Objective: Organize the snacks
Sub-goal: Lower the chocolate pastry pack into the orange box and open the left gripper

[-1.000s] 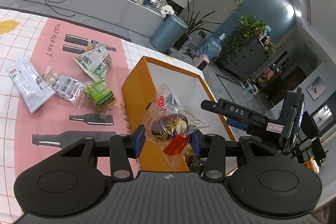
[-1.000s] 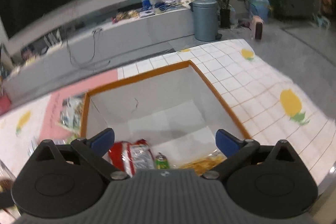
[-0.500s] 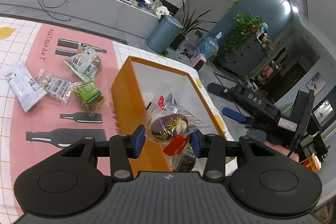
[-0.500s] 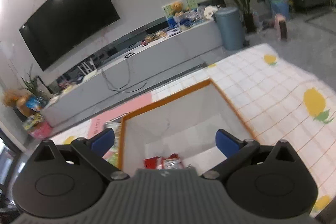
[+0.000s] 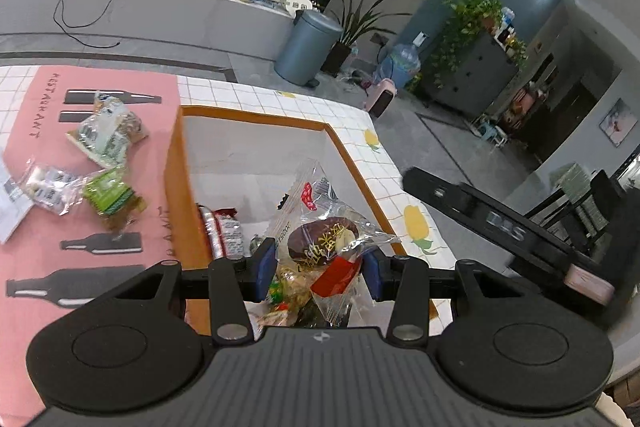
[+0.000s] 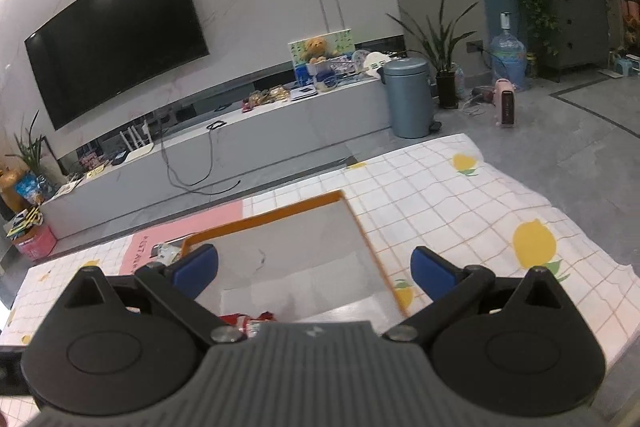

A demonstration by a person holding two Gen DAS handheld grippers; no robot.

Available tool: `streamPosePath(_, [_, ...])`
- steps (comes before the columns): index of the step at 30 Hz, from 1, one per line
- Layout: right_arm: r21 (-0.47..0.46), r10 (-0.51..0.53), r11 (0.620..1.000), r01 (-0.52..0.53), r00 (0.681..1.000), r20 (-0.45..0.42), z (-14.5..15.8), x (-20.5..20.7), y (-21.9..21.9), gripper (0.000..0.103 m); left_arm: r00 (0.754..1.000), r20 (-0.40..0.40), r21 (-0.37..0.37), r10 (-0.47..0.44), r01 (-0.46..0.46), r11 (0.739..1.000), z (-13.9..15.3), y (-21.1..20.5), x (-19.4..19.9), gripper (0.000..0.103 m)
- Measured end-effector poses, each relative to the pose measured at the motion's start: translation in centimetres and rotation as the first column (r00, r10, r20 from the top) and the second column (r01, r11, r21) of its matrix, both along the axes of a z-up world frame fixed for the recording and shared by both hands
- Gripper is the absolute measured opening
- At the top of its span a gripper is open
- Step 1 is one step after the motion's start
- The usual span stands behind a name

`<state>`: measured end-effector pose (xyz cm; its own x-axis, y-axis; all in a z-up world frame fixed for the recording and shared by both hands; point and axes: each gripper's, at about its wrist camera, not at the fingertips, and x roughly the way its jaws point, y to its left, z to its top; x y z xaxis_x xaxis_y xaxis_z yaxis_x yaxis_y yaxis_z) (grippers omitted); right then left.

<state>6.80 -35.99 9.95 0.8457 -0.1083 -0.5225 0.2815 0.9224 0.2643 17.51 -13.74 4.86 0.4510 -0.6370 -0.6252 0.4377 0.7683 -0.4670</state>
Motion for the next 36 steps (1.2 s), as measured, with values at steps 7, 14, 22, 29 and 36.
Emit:
streamPosePath(7, [0.081, -0.059, 0.995, 0.057, 0.998, 0.026, -0.2, -1.5, -2.7, 0.1, 0.999, -0.018, 0.078, -0.028, 0.03, 0.997, -2.5, -5.2, 1.9, 0.05])
streamPosePath(14, [0.052, -0.058, 0.997, 0.059, 0.998, -0.017, -1.1, -0.9, -2.6, 0.1, 0.999, -0.022, 0.146, -0.049, 0.052, 0.988, -4.8, -8.4, 3.3, 0.05])
streamPosePath(22, [0.044, -0.071, 0.996, 0.073, 0.997, -0.043, -1.6, -0.4, -2.5, 0.1, 0.996, -0.093, 0.2, 0.008, 0.011, 0.98, -7.5, -9.3, 6.5, 0.05])
streamPosePath(29, [0.017, -0.08, 0.997, 0.082, 0.994, -0.069, -2.0, -0.1, -2.1, 0.1, 0.992, -0.122, 0.237, 0.038, -0.008, 0.971, -9.1, -8.9, 7.5, 0.05])
streamPosePath(36, [0.032, -0.086, 0.996, 0.089, 0.993, -0.074, -2.0, 0.2, -2.0, 0.1, 0.996, -0.081, 0.263, 0.032, -0.01, 0.965, -7.8, -7.9, 5.9, 0.082])
